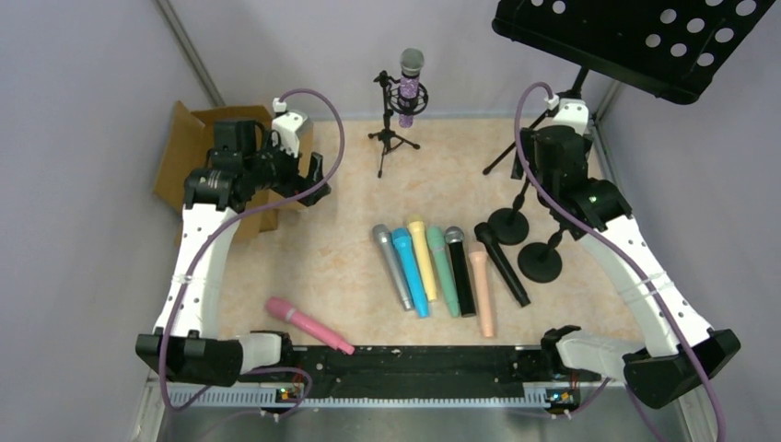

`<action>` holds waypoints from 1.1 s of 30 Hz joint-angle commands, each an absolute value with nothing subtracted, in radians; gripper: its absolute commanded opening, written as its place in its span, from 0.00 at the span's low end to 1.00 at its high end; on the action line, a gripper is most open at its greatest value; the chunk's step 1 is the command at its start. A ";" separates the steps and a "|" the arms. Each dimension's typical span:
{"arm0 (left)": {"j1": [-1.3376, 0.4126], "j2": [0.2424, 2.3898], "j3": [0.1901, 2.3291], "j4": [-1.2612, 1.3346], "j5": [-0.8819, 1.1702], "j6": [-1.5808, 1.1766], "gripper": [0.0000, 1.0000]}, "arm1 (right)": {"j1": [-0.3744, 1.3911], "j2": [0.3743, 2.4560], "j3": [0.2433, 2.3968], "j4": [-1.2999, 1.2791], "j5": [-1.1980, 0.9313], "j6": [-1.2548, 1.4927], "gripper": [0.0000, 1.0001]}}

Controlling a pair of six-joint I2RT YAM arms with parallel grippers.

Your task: Attach the microphones to the stand

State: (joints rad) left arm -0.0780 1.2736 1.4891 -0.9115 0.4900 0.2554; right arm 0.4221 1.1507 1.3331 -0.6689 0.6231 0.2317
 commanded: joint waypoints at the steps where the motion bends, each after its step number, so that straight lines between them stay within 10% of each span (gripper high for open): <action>1: -0.074 1.198 1.479 -0.900 0.467 0.237 0.99 | 0.404 1.127 1.312 -0.626 0.578 0.230 0.74; 19: -0.074 1.134 1.414 -0.860 0.411 0.198 0.99 | 0.384 1.169 1.291 -0.356 0.507 0.131 0.01; 33: -0.074 1.082 1.384 -0.859 0.378 0.174 0.99 | 0.534 1.241 1.547 -0.297 0.442 0.056 0.00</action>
State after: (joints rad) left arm -0.0780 1.1164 1.3876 -0.8982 0.3977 0.1909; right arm 0.4374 1.2400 1.3895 -0.4431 0.4324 0.1089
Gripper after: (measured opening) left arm 0.990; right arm 0.195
